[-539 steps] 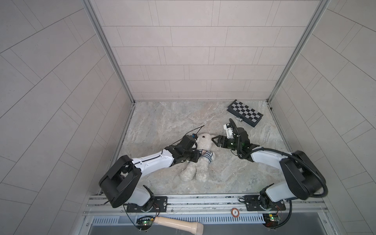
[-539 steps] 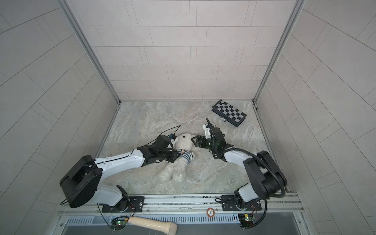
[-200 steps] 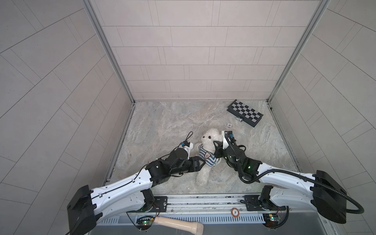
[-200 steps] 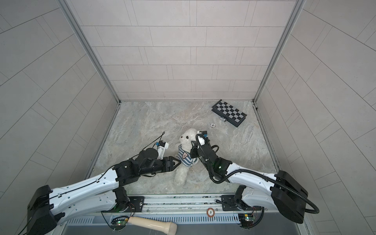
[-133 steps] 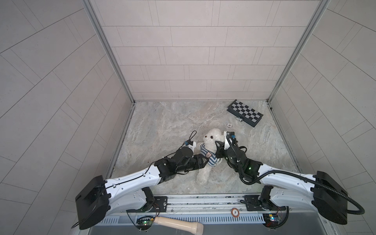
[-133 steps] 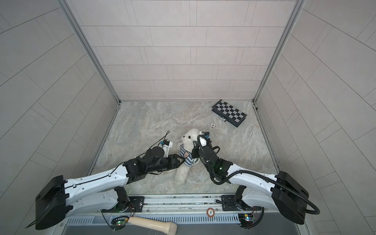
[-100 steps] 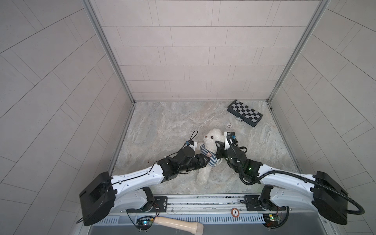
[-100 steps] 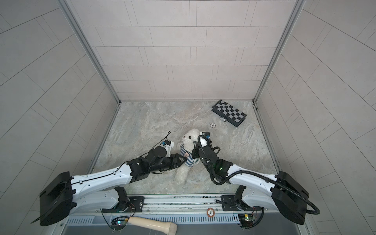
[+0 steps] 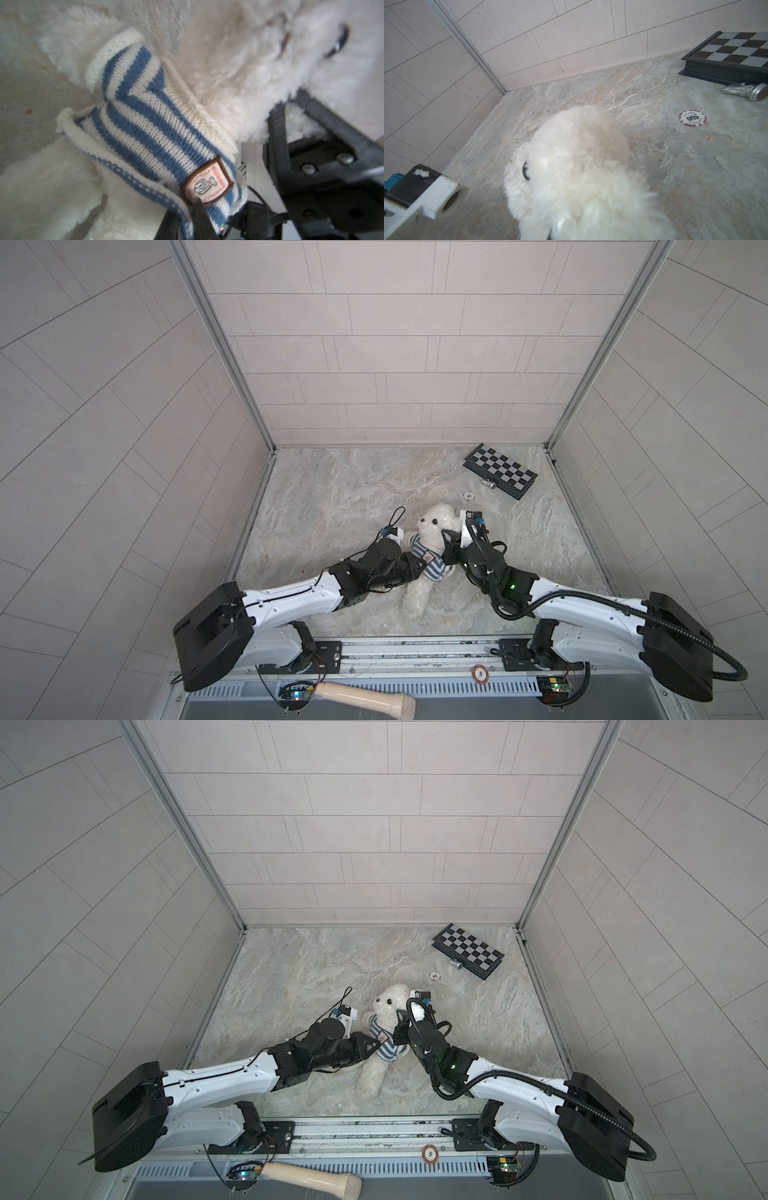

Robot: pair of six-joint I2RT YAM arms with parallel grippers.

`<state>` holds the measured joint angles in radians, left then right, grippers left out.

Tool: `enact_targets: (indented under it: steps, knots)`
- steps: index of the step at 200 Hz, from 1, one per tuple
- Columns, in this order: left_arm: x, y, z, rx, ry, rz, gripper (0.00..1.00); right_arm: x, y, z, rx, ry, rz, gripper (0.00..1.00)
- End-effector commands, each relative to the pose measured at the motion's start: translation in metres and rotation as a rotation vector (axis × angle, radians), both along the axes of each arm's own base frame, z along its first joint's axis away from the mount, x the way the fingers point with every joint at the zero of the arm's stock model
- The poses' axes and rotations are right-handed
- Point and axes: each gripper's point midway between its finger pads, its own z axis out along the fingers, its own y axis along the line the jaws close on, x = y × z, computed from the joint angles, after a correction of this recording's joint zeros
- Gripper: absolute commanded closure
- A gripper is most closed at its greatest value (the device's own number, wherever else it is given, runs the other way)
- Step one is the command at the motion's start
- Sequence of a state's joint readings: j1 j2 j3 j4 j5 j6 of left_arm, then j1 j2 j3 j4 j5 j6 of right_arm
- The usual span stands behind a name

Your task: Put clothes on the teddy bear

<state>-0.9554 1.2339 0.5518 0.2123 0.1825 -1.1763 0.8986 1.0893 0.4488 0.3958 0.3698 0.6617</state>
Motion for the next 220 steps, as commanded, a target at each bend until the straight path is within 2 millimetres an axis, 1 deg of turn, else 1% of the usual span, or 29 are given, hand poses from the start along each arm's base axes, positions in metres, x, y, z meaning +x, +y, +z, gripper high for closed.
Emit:
enact_targets:
  steps: [1,21,69,85,107,119,137,151,178,199,220]
  knots:
    - [0.001,0.01,-0.006,0.025,-0.005,0.022,0.92,-0.001,-0.006,0.011,0.026,-0.033,-0.026,1.0]
    - [-0.004,0.023,-0.01,0.066,-0.012,0.029,1.0,-0.002,-0.013,0.008,-0.021,-0.036,-0.039,1.0]
    - [-0.008,0.061,-0.025,0.157,-0.035,0.052,1.0,-0.008,-0.03,0.016,-0.062,-0.084,-0.057,1.0]
    - [-0.005,0.072,-0.032,0.199,-0.043,0.054,1.0,-0.01,-0.03,0.022,-0.056,-0.109,-0.031,1.0]
    - [0.0,0.079,-0.039,0.192,-0.038,0.045,1.0,-0.006,-0.025,0.02,-0.031,-0.089,0.05,1.0]
    - [0.003,0.084,-0.044,0.205,-0.035,0.036,1.0,-0.006,-0.018,0.021,-0.022,-0.103,0.125,1.0]
    - [0.006,0.094,-0.052,0.221,-0.021,0.028,1.0,-0.008,-0.012,0.017,-0.069,-0.089,0.211,1.0]
    - [0.009,0.101,-0.056,0.216,-0.014,0.037,1.0,-0.011,-0.014,0.017,-0.108,-0.099,0.246,1.0]
    - [0.01,0.114,-0.059,0.217,-0.008,0.052,1.0,-0.013,-0.026,0.019,-0.149,-0.117,0.263,1.0]
    - [0.009,0.116,-0.061,0.23,-0.011,0.043,1.0,-0.013,-0.035,0.02,-0.156,-0.117,0.254,1.0]
    - [0.007,0.121,-0.072,0.257,0.014,0.05,1.0,-0.013,-0.036,0.021,-0.161,-0.122,0.255,1.0]
